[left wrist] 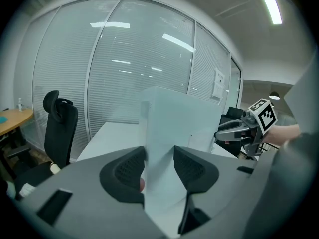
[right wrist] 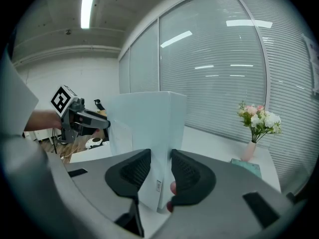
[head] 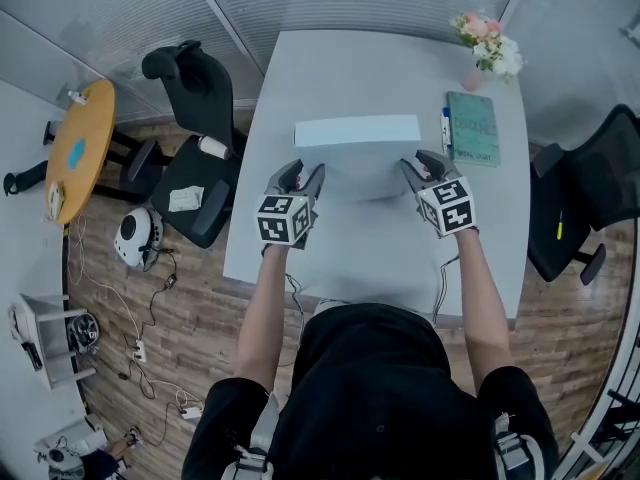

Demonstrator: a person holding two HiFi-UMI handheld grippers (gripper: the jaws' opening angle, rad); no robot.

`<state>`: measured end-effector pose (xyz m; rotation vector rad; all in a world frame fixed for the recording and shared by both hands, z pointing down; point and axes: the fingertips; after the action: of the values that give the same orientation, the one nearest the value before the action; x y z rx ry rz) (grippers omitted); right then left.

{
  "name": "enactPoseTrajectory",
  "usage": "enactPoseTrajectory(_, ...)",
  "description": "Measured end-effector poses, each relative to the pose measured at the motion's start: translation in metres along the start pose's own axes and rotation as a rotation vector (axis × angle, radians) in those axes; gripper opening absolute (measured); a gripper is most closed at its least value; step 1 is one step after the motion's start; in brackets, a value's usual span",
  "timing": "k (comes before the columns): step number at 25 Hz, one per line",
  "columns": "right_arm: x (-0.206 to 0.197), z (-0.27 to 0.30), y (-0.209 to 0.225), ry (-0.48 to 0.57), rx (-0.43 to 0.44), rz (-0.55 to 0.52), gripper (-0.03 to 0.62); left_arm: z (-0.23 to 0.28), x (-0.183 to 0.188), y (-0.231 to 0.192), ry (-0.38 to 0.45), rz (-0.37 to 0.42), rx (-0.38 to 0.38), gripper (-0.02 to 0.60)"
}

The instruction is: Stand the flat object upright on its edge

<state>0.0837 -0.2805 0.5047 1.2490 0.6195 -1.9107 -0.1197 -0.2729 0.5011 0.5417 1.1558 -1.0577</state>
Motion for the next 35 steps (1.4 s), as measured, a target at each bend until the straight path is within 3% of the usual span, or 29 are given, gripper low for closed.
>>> enactPoseTrajectory(15,-0.018,-0.002,-0.004,-0.015,-0.01,-0.035,0.127,0.0,-0.018,-0.001,0.0,0.035,0.009,0.178)
enactPoseTrajectory(35,-0.026,-0.016,-0.01,0.003,0.021,0.125,0.13,-0.012,-0.028,0.009,-0.009,0.005,0.008,0.204)
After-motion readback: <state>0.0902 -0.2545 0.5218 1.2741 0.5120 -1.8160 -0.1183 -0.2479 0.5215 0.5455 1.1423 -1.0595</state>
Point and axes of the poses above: the fingertips, and each gripper's own axes: z forward along the fingers, y to its right, x out of its top, and after that the axes turned 5 degrees about y, right-handed
